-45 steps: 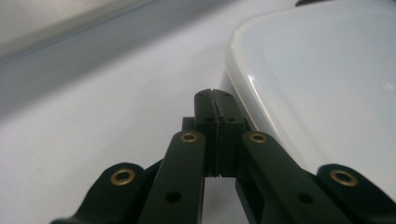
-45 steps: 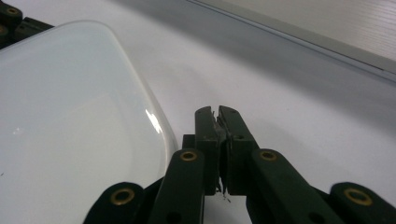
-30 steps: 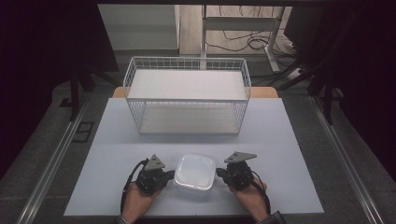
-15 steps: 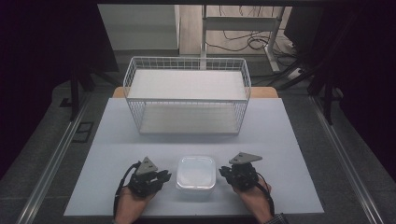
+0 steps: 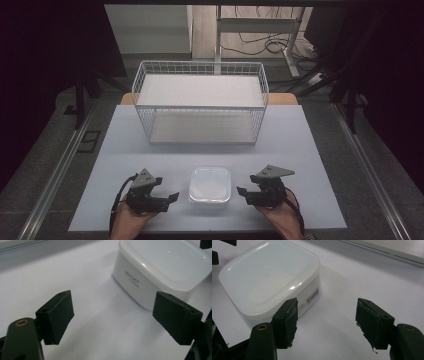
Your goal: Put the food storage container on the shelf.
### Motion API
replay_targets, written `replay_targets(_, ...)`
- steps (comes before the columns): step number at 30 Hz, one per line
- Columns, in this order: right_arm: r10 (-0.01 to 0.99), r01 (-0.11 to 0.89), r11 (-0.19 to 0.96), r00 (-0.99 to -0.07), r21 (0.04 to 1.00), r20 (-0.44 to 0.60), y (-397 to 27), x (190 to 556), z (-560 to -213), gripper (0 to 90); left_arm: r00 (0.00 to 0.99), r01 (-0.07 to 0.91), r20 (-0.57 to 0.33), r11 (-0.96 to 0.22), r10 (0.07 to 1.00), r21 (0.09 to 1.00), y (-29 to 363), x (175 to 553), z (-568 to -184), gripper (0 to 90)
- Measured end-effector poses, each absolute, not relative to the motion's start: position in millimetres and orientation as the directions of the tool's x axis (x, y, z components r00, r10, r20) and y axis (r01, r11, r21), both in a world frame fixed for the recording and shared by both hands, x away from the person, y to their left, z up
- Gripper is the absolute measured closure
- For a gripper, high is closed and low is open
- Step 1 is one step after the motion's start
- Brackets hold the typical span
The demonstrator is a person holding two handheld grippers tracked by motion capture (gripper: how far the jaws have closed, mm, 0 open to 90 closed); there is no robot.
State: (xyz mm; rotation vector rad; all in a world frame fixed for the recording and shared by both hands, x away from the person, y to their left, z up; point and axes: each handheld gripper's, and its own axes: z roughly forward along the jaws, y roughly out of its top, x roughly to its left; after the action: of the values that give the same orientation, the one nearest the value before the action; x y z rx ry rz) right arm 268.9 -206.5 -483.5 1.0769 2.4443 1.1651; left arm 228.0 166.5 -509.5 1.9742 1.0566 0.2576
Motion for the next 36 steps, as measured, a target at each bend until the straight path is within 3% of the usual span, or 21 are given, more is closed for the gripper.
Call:
replay_targets(15,0.663,0.497,0.401,-0.737,0.769,0.130,-185,268,-474,24.3,0.713,0.510,-0.162,-0.346,0.682,0.787,123,253,-492,19.3)
replay_targets(23,0.638,0.526,0.412,-0.750,0.744,0.177,-164,276,-482,15.1,0.720,0.527,-0.195,-0.341,0.666,0.779,107,266,-502,13.5)
replay_targets(25,0.627,0.539,0.439,-0.757,0.719,0.184,-158,278,-487,12.7,0.713,0.573,-0.284,-0.299,0.642,0.763,111,268,-508,14.2)
replay_targets(26,0.627,0.539,0.439,-0.757,0.719,0.184,-158,278,-487,12.7,0.713,0.573,-0.284,-0.299,0.642,0.763,111,268,-508,14.4)
replay_targets(27,0.622,0.557,0.427,-0.753,0.712,0.216,-156,280,-490,13.5,0.716,0.598,-0.347,-0.275,0.606,0.753,113,268,-512,16.8)
replay_targets(32,0.606,0.609,0.412,-0.739,0.678,0.295,-158,279,-493,15.8,0.706,0.612,-0.363,-0.267,0.608,0.744,115,260,-511,23.7)
replay_targets(33,0.614,0.616,0.400,-0.730,0.679,0.301,-160,276,-492,21.2,0.695,0.617,-0.365,-0.255,0.619,0.744,118,254,-509,27.4)
replay_targets(34,0.614,0.616,0.400,-0.730,0.679,0.301,-160,276,-492,21.2,0.695,0.617,-0.365,-0.255,0.619,0.744,118,254,-509,32.3)
replay_targets(35,0.627,0.622,0.384,-0.718,0.683,0.301,-164,273,-488,32.5,0.685,0.617,-0.361,-0.240,0.633,0.750,122,248,-507,38.4)
replay_targets(36,0.632,0.621,0.375,-0.714,0.688,0.300,-167,271,-486,38.2,0.680,0.622,-0.368,-0.234,0.634,0.747,123,246,-506,41.9)
